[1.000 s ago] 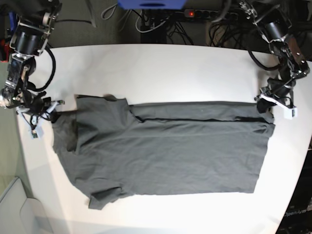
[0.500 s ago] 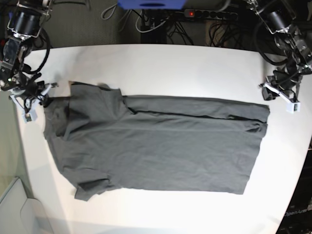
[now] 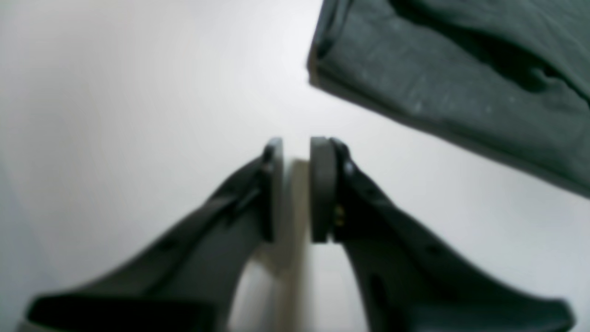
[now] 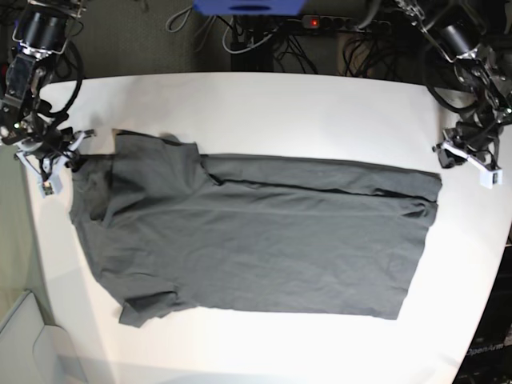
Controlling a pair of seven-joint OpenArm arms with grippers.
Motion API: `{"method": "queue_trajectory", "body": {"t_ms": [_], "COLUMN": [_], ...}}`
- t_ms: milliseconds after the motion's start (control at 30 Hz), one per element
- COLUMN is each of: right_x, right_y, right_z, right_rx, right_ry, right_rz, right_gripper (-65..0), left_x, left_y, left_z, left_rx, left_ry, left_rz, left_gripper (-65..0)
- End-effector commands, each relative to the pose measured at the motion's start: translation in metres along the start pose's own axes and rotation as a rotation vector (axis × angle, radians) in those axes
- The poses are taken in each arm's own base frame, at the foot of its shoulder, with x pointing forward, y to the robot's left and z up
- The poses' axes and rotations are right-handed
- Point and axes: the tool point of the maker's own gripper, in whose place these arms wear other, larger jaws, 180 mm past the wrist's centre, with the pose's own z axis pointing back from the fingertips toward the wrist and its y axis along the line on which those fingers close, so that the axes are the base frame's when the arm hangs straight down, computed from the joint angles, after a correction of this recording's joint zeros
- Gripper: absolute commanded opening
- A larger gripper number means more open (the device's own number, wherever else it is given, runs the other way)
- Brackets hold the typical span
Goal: Layout the t-shirt on the table in an organized manner, then fold the t-shirt properly
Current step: 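Pull the folded edge corners apart with both grippers to smooth the shirt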
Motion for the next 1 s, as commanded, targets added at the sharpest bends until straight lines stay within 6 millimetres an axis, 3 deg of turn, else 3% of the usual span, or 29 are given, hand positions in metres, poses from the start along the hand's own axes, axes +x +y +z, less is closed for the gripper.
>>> {"method": "queue_trajectory", "body": {"t_ms": [0, 167, 267, 533, 900, 967], "right_x": [0.011, 0.011, 0.011, 0.011, 0.012, 0.018], "right_y": [-0.006, -0.005, -0.005, -0.006, -0.007, -0.008], "right_z": [0.003, 0.003, 0.003, 0.003, 0.004, 0.004], "right_rx": [-0.013, -0.012, -0.011, -0.015, -0.018, -0.019], "right_ry": [-0.026, -0.028, -0.028, -0.027, -0.028, -0.036], "right_rz": [0.012, 0.011, 0.011, 0.013, 0.016, 0.018], "right_gripper": [-65.0, -65.0, -65.0, -65.0, -65.0, -65.0], "left_x": [0.027, 0.036, 0.042, 0.041, 0.033, 0.030], "left_y": [0.002, -0.001, -0.006, -0.038, -0.040, -0.039], "left_z": [0.005, 0.003, -0.003, -0.035, -0.036, -0.036], "left_rx": [-0.002, -0.007, -0.024, -0.123, -0.127, -0.125], "left_ry": [-0.072, -0.095, -0.102, -0.117, -0.110, -0.107], "left_rz": [-0.017, -0.019, -0.013, -0.009, 0.009, 0.010], "left_gripper": [-43.9, -18.8, -10.3, -9.7, -10.1, -13.9]}}
